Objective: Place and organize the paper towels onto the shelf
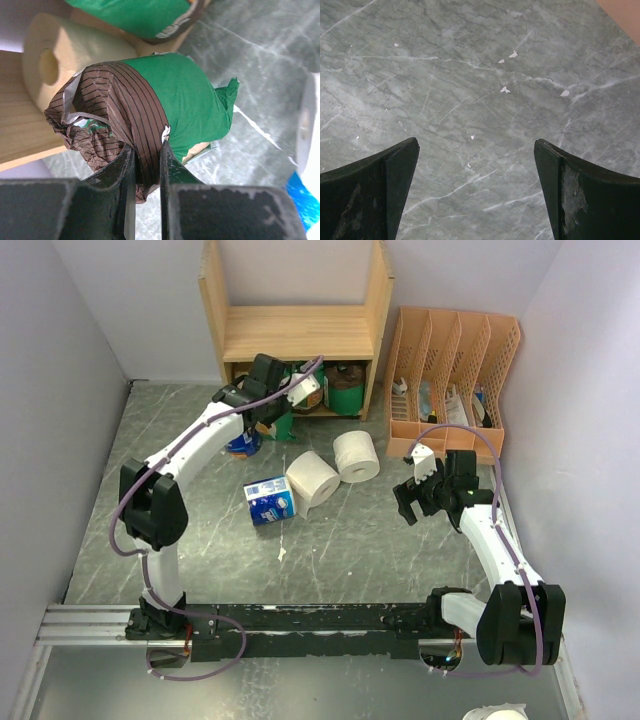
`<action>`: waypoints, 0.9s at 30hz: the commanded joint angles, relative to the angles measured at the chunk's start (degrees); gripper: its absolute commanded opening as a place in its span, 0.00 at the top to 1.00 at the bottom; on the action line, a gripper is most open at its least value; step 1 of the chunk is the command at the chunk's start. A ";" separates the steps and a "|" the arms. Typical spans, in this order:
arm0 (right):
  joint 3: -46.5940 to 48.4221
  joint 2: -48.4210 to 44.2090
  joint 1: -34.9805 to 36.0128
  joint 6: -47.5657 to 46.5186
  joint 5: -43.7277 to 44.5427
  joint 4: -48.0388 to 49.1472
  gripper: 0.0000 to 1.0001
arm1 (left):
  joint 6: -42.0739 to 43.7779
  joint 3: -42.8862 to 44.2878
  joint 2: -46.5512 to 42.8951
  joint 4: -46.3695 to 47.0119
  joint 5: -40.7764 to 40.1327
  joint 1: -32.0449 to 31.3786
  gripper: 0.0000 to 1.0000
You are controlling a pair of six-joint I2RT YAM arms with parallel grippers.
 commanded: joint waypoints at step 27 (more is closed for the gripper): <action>-0.60 -0.65 -0.64 -0.40 0.48 0.26 0.00 | 11.85 13.66 13.43 20.21 -19.47 3.72 0.93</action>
